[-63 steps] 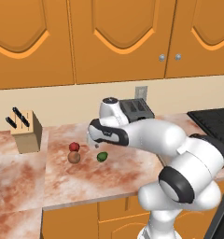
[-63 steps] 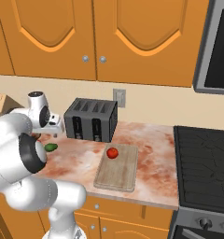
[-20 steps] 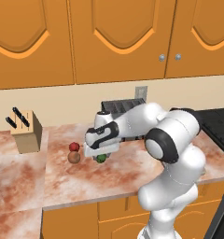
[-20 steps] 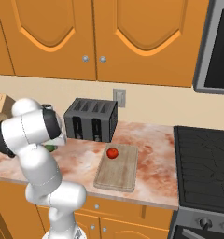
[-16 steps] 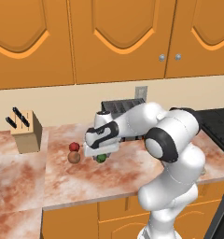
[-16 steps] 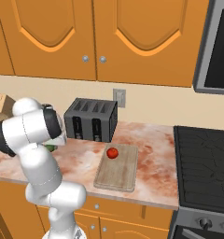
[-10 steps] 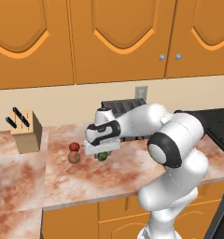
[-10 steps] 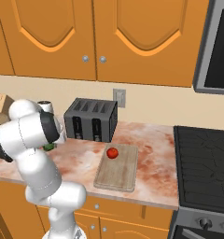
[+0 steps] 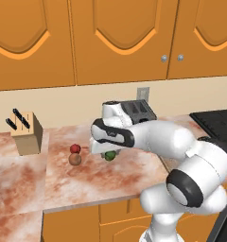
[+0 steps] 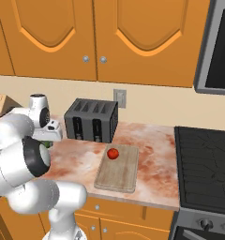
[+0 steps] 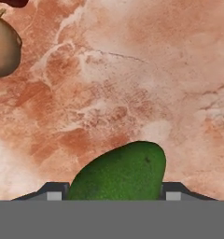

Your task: Place the avocado, onion, tomato, and bell pepper on the cutting board.

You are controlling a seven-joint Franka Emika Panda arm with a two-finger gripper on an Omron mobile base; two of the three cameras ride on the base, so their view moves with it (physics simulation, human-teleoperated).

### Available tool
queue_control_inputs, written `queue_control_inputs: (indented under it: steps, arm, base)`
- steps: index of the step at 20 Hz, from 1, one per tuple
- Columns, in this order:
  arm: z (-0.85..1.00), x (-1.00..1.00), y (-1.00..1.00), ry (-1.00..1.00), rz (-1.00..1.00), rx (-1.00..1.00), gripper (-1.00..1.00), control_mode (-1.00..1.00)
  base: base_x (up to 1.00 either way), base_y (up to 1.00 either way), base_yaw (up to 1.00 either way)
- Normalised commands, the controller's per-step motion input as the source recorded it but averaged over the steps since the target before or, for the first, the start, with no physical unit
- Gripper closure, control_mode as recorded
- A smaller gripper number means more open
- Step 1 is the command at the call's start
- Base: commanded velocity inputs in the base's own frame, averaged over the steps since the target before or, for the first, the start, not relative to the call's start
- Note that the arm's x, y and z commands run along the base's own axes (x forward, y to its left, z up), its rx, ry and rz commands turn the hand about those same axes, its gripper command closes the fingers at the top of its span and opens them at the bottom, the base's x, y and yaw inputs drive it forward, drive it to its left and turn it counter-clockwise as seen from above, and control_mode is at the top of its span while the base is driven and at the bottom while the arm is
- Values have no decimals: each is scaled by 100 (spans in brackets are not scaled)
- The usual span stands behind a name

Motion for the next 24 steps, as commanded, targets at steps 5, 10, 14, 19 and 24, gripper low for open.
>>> queue_control_inputs:
  steps: [5, 10, 14, 19, 24]
  arm:
    - [64, -68, -26, -8, 0, 0, 100, -100]
    - [62, -66, -49, -10, 0, 0, 100, -100]
    - [51, -59, -71, -10, 0, 0, 100, -100]
    - [38, -49, -82, -10, 0, 0, 100, -100]
    - [22, -24, -89, -5, 0, 0, 100, -100]
  base:
    - [0, 0, 0]
    - [0, 0, 0]
    - [0, 0, 0]
    - [0, 0, 0]
    - [0, 0, 0]
